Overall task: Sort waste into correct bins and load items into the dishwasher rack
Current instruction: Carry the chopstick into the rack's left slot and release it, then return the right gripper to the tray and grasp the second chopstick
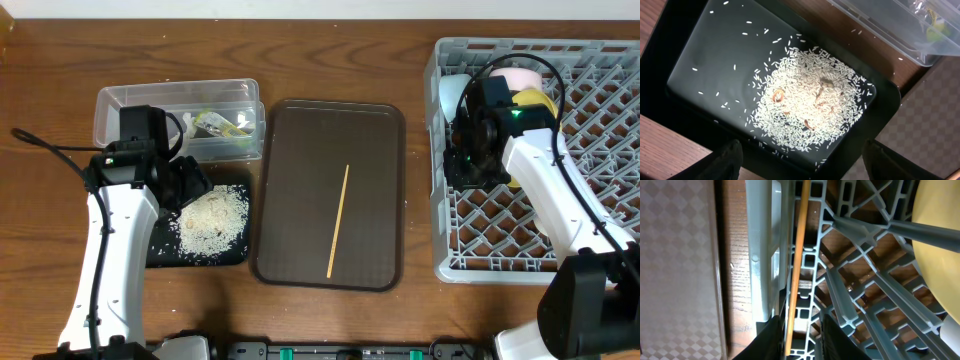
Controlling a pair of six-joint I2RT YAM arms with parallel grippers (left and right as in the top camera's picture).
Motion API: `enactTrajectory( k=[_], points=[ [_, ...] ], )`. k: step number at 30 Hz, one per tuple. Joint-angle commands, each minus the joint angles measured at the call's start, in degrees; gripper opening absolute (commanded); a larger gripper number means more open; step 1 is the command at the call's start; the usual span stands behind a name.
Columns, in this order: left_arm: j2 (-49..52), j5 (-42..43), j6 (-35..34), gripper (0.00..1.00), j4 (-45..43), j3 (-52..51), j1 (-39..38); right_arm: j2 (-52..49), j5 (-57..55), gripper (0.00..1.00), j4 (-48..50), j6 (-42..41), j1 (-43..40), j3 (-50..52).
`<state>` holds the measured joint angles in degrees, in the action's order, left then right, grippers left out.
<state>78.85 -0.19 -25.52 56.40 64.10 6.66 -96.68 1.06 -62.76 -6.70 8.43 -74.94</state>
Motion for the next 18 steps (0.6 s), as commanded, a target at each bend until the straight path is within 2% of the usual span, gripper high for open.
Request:
enactTrajectory(
  k=[1, 5, 10, 18],
  points=[
    [-0.5, -0.26, -0.31, 0.79, 0.11, -0.11, 0.28, 2.14, 1.55, 0.26, 0.02, 0.57, -0.22, -2.73],
    [-0.5, -0.26, -0.31, 0.79, 0.11, -0.11, 0.28, 4.17, 8.96, 0.3, 1.9, 0.55, 0.66, -5.88],
    [-0.5, -0.26, -0.31, 0.79, 0.11, -0.11, 0.28, 5.29, 20.39, 0.35, 9.44, -0.09, 5.29, -6.16],
    [-0.5, -0.26, -0.31, 0.79, 0.11, -0.11, 0.28, 0.2, 13.29, 0.41, 12.87, -8.5, 19.32, -5.88]
  ],
)
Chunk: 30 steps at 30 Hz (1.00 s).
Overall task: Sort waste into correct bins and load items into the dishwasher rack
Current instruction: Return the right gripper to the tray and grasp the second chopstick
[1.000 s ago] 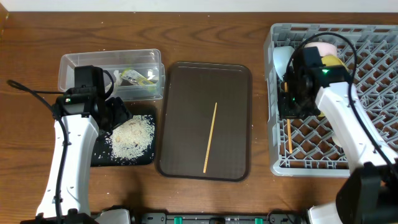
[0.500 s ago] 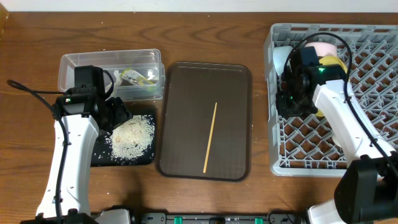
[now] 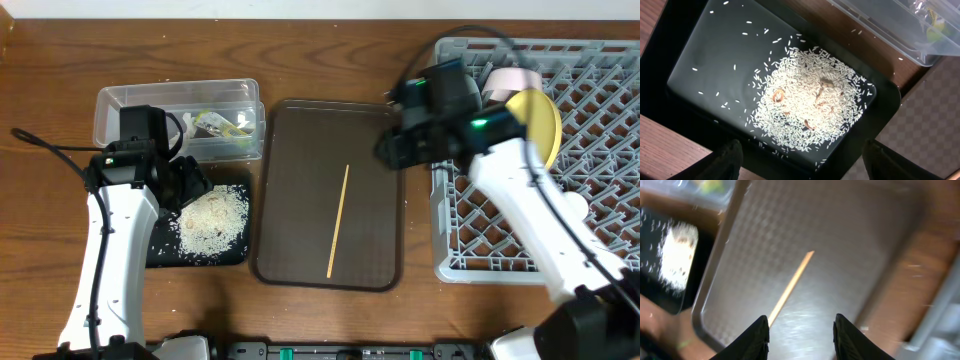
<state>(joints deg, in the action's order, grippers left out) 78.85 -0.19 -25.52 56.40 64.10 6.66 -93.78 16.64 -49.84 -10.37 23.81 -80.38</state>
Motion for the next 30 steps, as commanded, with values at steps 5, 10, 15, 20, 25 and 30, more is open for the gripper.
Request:
enactTrajectory(
  k=[5, 10, 15, 20, 25, 30],
  points=[
    [-0.5, -0.26, -0.31, 0.79, 0.11, -0.11, 0.28, -8.63, -6.23, 0.46, -0.07, -11.41, 11.67, -0.44],
    [-0.5, -0.26, -0.31, 0.79, 0.11, -0.11, 0.28, -15.65, -6.43, 0.46, -0.39, -18.49, 16.41, -0.44],
    [-0.5, -0.26, -0.31, 0.79, 0.13, -0.11, 0.28, -22.01, -8.5, 0.45, -1.36, -25.27, 18.73, -0.44],
    [-0.5, -0.26, -0.28, 0.79, 0.13, -0.11, 0.28, -25.14, -8.55, 0.43, -1.81, -26.03, 18.82, -0.44],
    [-0.5, -0.26, -0.31, 0.79, 0.13, -0.11, 0.28, -25.38, -9.4, 0.22, -1.97, -26.03, 18.78, -0.44],
    [-0.5, -0.26, -0.28, 0.79, 0.15, -0.11, 0.28, -24.61, -9.77, 0.04, -3.23, -25.66, 16.55, -0.52]
  ],
)
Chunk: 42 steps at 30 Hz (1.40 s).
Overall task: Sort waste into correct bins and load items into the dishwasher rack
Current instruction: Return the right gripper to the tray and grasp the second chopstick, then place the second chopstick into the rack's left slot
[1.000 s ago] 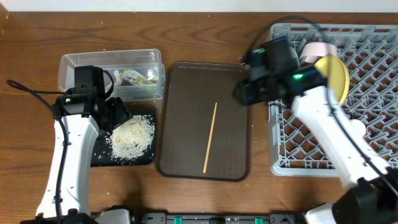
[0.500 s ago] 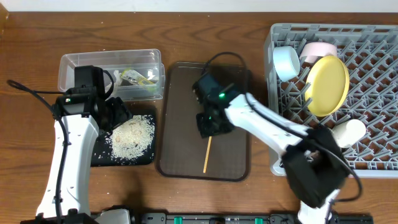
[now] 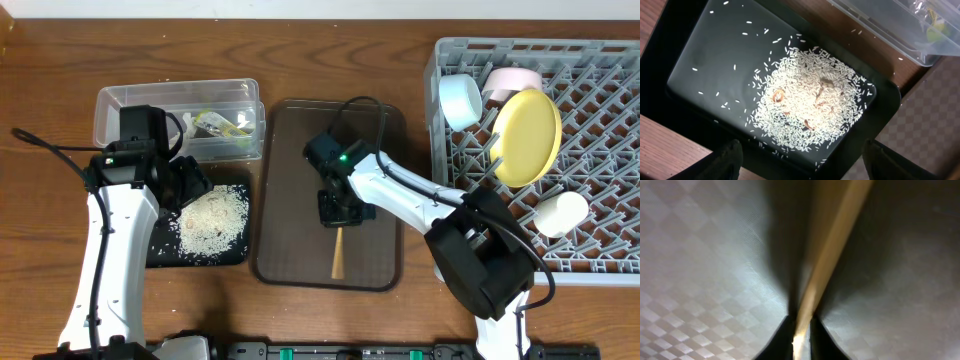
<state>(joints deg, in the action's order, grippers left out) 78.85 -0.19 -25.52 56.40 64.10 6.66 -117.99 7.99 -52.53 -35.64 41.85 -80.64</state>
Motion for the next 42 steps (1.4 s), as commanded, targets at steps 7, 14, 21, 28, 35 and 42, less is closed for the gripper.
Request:
enactTrajectory(
  k=[7, 14, 21, 28, 35, 42],
  points=[
    [-0.5, -0.26, -0.31, 0.79, 0.13, -0.11, 0.28, 7.87, -1.09, 0.01, -1.29, 7.63, -8.63, -0.37],
    [-0.5, -0.26, -0.31, 0.79, 0.13, -0.11, 0.28, 22.03, -1.9, 0.01, -5.53, 18.23, -17.44, -0.35],
    [-0.5, -0.24, -0.31, 0.79, 0.11, -0.11, 0.28, 28.04, -9.77, 0.01, -14.12, 21.44, -27.74, -0.33],
    [-0.5, -0.24, -0.31, 0.79, 0.11, -0.11, 0.28, 26.93, -9.49, 0.01, -15.87, 24.61, -32.85, 3.23],
    [-0.5, -0.24, -0.31, 0.79, 0.11, -0.11, 0.28, 26.75, -9.44, 0.01, -8.5, 24.61, -32.83, 10.47],
    [-0.5, -0.22, -0.28, 0.79, 0.11, -0.11, 0.28, 26.77, -8.9, 0.19, -4.61, 24.55, -32.83, 11.61]
  ],
)
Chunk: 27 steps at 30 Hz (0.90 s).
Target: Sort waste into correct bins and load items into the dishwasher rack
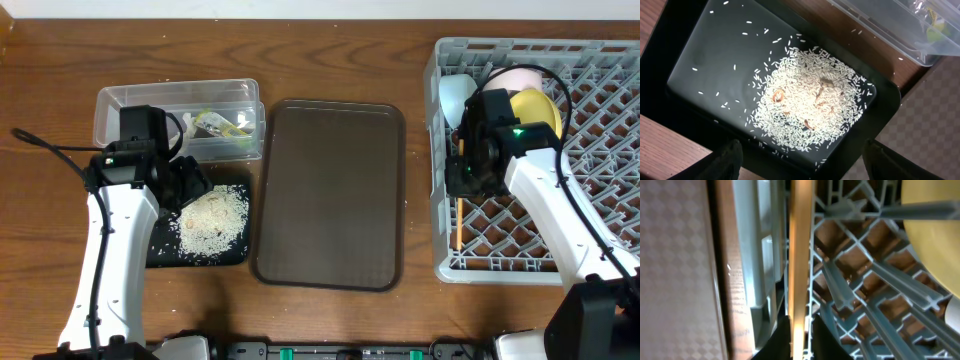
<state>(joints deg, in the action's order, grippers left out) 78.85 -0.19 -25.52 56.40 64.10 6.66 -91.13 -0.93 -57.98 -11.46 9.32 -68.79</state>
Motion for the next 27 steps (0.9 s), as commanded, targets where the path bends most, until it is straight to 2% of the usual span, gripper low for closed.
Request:
enactTrajectory(
  k=[1, 6, 9, 12, 13, 16, 20, 27],
  points=[
    [-0.5, -0.2, -0.26, 0.79, 0.13, -0.11, 0.28, -0.07, 0.46, 0.2, 1.16, 0.37, -0.31, -0.33],
    [-0.52, -0.2, 0.52, 0.79, -0.15, -0.11, -0.83, 1.2, 3.37, 0.28, 3.41, -0.2, -0.61, -1.36],
    [-0.52, 3.39, 6.1, 0.79, -2.01, -0.11, -2.97, 3.37, 4.44, 0.31, 5.6, -0.7, -1.51, -2.1],
    [-0.52, 6.05, 12.04, 0.79, -4.94, -0.11, -6.49, 6.08, 9.09, 0.79, 10.05, 0.0, -2.75, -2.16],
    [-0.52, 6.25, 13.81, 0.79, -5.73, -0.11, -7.69, 6.78, 10.69, 0.84, 11.32, 1.2, -3.15, -2.16],
    [-0.46, 6.21, 18.49, 0.79, -6.21, -0.11, -11.67, 8.31, 13.68, 0.89, 13.4, 3.37, -4.61, -2.16],
    [-0.42, 6.21, 19.08, 0.79, -1.53, -0.11, -14.12, 8.63, 13.6, 0.99, 8.22, 3.3, -6.38, -2.16],
    [-1.92, 6.21, 19.1, 0.79, 7.67, -0.26, -14.14, 12.63, 10.6, 0.99, -1.05, 1.09, -6.99, -1.6]
  ],
)
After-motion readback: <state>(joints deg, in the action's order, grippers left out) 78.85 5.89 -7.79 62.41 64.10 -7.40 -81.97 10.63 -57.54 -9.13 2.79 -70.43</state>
